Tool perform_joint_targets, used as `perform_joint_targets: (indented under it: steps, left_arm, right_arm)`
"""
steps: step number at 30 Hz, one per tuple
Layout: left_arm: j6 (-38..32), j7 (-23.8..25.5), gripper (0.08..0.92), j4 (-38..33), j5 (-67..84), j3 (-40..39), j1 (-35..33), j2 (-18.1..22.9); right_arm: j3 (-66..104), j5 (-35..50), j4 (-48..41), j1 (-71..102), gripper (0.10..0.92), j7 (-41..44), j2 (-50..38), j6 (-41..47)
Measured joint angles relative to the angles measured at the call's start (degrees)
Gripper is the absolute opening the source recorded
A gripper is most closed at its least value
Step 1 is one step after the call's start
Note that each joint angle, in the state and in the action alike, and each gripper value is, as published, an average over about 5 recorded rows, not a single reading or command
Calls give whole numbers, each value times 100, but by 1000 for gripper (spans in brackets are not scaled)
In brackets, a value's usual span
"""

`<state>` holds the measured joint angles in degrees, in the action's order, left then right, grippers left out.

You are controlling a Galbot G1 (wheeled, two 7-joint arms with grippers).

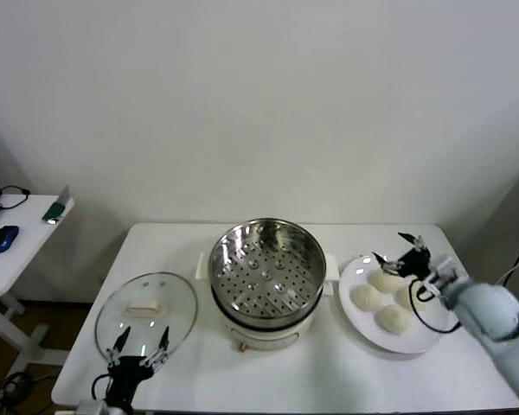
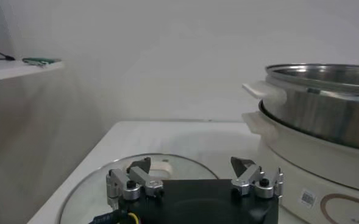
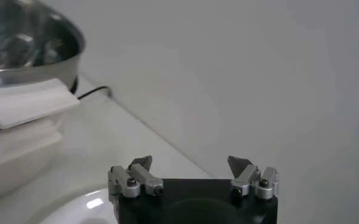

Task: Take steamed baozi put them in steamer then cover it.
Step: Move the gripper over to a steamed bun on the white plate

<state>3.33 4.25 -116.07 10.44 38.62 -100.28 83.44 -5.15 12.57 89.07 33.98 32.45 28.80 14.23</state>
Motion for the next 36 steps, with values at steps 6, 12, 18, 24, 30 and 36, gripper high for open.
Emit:
perform_joint_targets:
  steps: [6,12,18,24,30,36]
  left_arm:
    - [0,16,823,10,-16,-37,8,-1]
    - [-9,30,823,23,-24,-74,17,11]
    - [-17,41,823,9,-20,-48,10,14]
    - [-16,43,823,11,-27,-31,12,35]
    - [-24,43,823,49,-53,-40,7,68]
    - [-39,41,823,89,-72,-36,-8,75]
  right_arm:
    - [-2295,-236,-736,-2286,823,1395,-324,-601]
    - [-4324,-311,-1212,-4096,823,2152,-314,-839]
    - [-5335,-359,-1654,-4803,823,2533,-120,-834]
    - [-5542,-392,-2109,-4699,823,2740,173,-809]
    - [-5383,-472,-2654,-4348,823,2808,566,-888]
    - [-5144,-585,-3195,-4094,823,2817,999,-1008]
